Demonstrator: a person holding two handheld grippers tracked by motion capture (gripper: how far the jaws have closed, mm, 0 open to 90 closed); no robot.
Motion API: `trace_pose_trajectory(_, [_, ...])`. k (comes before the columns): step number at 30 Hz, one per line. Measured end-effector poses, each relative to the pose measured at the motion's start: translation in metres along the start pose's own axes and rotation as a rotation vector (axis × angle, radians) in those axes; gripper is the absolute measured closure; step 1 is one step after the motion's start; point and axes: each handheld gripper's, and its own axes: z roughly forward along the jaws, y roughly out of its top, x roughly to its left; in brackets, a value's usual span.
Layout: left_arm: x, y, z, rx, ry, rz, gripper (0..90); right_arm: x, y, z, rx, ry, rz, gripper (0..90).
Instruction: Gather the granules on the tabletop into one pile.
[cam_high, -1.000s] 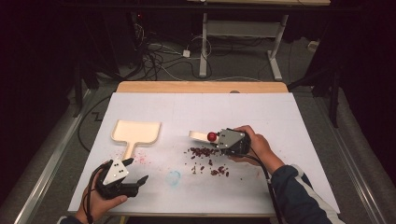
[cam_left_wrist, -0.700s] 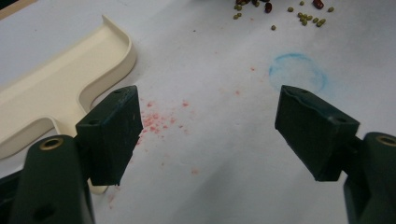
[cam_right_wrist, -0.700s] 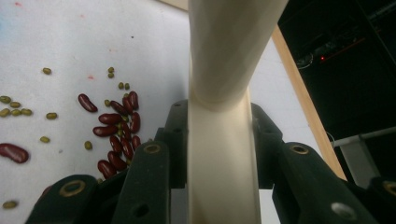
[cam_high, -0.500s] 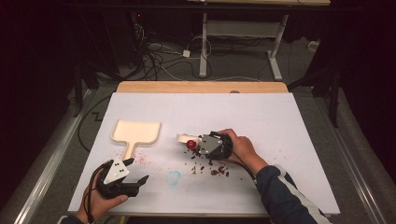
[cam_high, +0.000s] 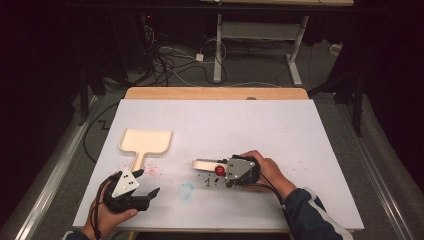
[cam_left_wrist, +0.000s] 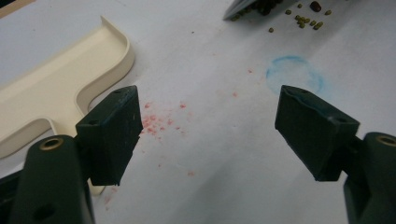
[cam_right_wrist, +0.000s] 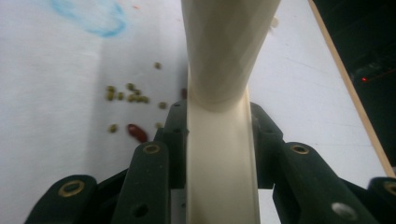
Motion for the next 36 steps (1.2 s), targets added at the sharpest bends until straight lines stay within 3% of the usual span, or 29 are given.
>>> trace_pose_trajectory(6, [0.0,-0.001,0.0,0.008,0.003,0.005,22.0,-0.002,0.003,-0.012,-0.004,-0.028,-0.003,67.8])
trace_pose_trajectory(7, [0.001,-0.001,0.0,0.005,0.002,0.003,22.0,-0.006,0.004,-0.013,-0.007,-0.084,-0.004,67.8])
trace_pose_trajectory(9, [0.001,0.0,0.0,0.003,0.006,0.003,22.1,-0.009,0.006,-0.017,0.006,-0.139,0.011,67.8])
trace_pose_trajectory(10, [0.002,0.0,0.0,0.002,0.007,0.003,22.1,-0.009,0.006,-0.017,0.006,-0.139,0.011,67.8])
trace_pose_trajectory(11, [0.002,0.001,-0.001,-0.001,0.007,0.004,22.0,-0.01,0.012,-0.026,-0.009,-0.185,0.049,67.7])
trace_pose_trajectory(12, [0.002,0.001,-0.001,-0.004,0.008,0.006,22.0,-0.011,0.016,-0.032,-0.015,-0.194,0.088,67.7])
trace_pose_trajectory(14, [0.003,0.0,-0.002,-0.006,0.011,0.004,22.0,-0.016,0.029,-0.04,-0.025,-0.164,0.232,67.7])
trace_pose_trajectory(15, [0.004,0.0,-0.003,-0.007,0.015,0.0,22.0,-0.016,0.029,-0.04,-0.025,-0.164,0.232,67.7])
trace_pose_trajectory(16, [0.005,-0.001,-0.004,-0.009,0.02,-0.006,22.0,-0.017,0.039,-0.043,-0.076,-0.1,0.42,67.8])
trace_pose_trajectory(19, [0.008,-0.001,-0.009,-0.024,0.034,-0.019,22.0,-0.007,0.052,-0.036,-0.138,0.014,0.63,67.7])
trace_pose_trajectory(21, [0.01,-0.002,-0.013,-0.044,0.041,-0.039,22.2,0.003,0.061,-0.025,-0.146,0.075,0.734,67.8])
trace_pose_trajectory(22, [0.01,-0.002,-0.013,-0.044,0.041,-0.039,22.3,0.003,0.061,-0.025,-0.146,0.075,0.734,67.8])
trace_pose_trajectory(24, [0.011,-0.002,-0.013,-0.045,0.044,-0.045,22.4,0.019,0.07,-0.003,-0.141,0.086,0.797,67.7])
trace_pose_trajectory(25, [0.01,-0.002,-0.013,-0.044,0.042,-0.047,22.4,0.019,0.07,-0.003,-0.141,0.086,0.797,67.7])
trace_pose_trajectory(26, [0.01,-0.002,-0.013,-0.044,0.041,-0.046,22.5,0.023,0.069,0.012,-0.107,0.081,0.846,67.8])
trace_pose_trajectory(27, [0.009,-0.002,-0.012,-0.041,0.039,-0.04,22.5,0.023,0.069,0.012,-0.107,0.081,0.846,67.8])
trace_pose_trajectory(28, [0.009,-0.002,-0.012,-0.04,0.038,-0.037,22.5,0.023,0.066,0.019,-0.093,0.087,0.882,67.8])
trace_pose_trajectory(29, [0.008,-0.002,-0.011,-0.041,0.036,-0.037,22.5,0.02,0.059,0.027,-0.073,0.047,0.934,67.7])
trace_pose_trajectory(30, [0.008,-0.002,-0.011,-0.041,0.033,-0.036,22.5,0.02,0.059,0.027,-0.073,0.047,0.934,67.7])
trace_pose_trajectory(31, [0.008,-0.002,-0.01,-0.039,0.03,-0.036,22.6,0.018,0.056,0.029,-0.064,0.014,0.937,67.6])
trace_pose_trajectory(32, [0.008,-0.002,-0.01,-0.039,0.025,-0.04,22.6,0.013,0.047,0.031,-0.046,-0.008,0.978,67.4])
trace_pose_trajectory(36, [0.006,-0.002,-0.008,-0.032,0.014,-0.034,22.7,0.011,0.033,0.031,-0.037,-0.02,1.017,66.7])
